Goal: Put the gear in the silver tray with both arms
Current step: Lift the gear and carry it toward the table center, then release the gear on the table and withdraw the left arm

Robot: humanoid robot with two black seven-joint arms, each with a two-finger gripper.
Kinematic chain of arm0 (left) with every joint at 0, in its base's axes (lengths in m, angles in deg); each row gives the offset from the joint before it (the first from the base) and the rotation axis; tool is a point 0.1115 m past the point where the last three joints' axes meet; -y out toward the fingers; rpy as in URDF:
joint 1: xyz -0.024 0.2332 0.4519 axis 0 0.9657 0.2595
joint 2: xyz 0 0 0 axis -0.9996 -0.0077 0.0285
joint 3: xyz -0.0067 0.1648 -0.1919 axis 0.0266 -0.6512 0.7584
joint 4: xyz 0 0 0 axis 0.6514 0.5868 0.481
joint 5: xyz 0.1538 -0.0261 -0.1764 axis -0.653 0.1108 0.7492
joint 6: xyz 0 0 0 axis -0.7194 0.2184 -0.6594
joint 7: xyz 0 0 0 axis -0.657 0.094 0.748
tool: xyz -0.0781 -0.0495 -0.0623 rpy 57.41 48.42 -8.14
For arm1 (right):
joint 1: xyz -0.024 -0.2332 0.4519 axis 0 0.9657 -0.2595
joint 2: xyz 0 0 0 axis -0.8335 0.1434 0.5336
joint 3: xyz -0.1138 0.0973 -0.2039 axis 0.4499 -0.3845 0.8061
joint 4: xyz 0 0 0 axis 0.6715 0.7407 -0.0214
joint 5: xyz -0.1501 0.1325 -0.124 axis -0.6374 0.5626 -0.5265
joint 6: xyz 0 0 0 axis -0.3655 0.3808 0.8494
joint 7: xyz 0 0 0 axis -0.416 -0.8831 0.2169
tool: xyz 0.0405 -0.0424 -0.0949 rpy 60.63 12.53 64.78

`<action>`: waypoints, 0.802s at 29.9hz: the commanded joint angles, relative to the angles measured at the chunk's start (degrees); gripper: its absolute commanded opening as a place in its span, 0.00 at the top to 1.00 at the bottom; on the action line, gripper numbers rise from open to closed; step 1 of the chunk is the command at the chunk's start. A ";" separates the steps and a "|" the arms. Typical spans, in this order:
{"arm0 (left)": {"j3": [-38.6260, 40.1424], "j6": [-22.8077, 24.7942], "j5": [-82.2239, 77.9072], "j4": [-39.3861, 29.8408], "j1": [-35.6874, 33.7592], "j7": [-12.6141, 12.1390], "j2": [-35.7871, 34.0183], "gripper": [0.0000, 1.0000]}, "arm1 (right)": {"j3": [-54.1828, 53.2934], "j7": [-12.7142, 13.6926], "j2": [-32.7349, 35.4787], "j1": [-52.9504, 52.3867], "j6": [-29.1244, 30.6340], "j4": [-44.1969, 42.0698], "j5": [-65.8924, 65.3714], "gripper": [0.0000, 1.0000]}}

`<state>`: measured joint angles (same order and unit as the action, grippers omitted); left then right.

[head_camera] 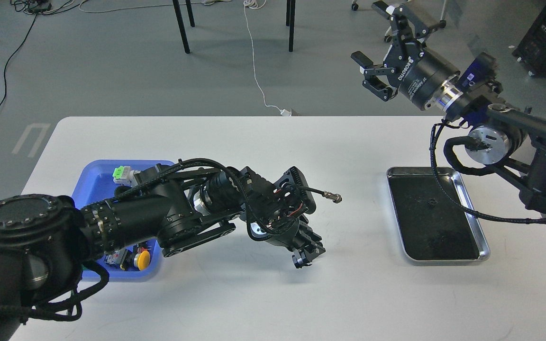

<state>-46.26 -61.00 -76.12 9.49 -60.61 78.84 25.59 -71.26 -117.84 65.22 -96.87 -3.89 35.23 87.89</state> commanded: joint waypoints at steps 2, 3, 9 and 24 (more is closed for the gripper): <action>0.67 0.00 0.00 -0.46 -0.49 0.01 0.01 0.13 | 0.00 0.00 0.15 0.23 0.00 -0.06 0.00 0.01; 0.76 0.00 0.00 -0.73 -0.75 0.01 0.01 0.13 | 0.00 0.00 0.50 0.49 0.00 0.03 0.00 0.01; 4.44 0.00 4.49 -6.61 -0.84 0.01 -0.77 0.06 | 0.00 0.00 6.20 2.07 0.79 1.26 0.09 0.01; 28.24 -10.78 68.17 -16.10 20.22 0.01 -31.71 0.03 | 0.79 0.00 16.93 8.23 11.65 5.30 -37.39 0.01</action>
<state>-24.45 -71.59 -21.12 -3.45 -46.80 78.84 -2.44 -70.50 -117.84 81.97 -88.25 7.64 40.02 60.53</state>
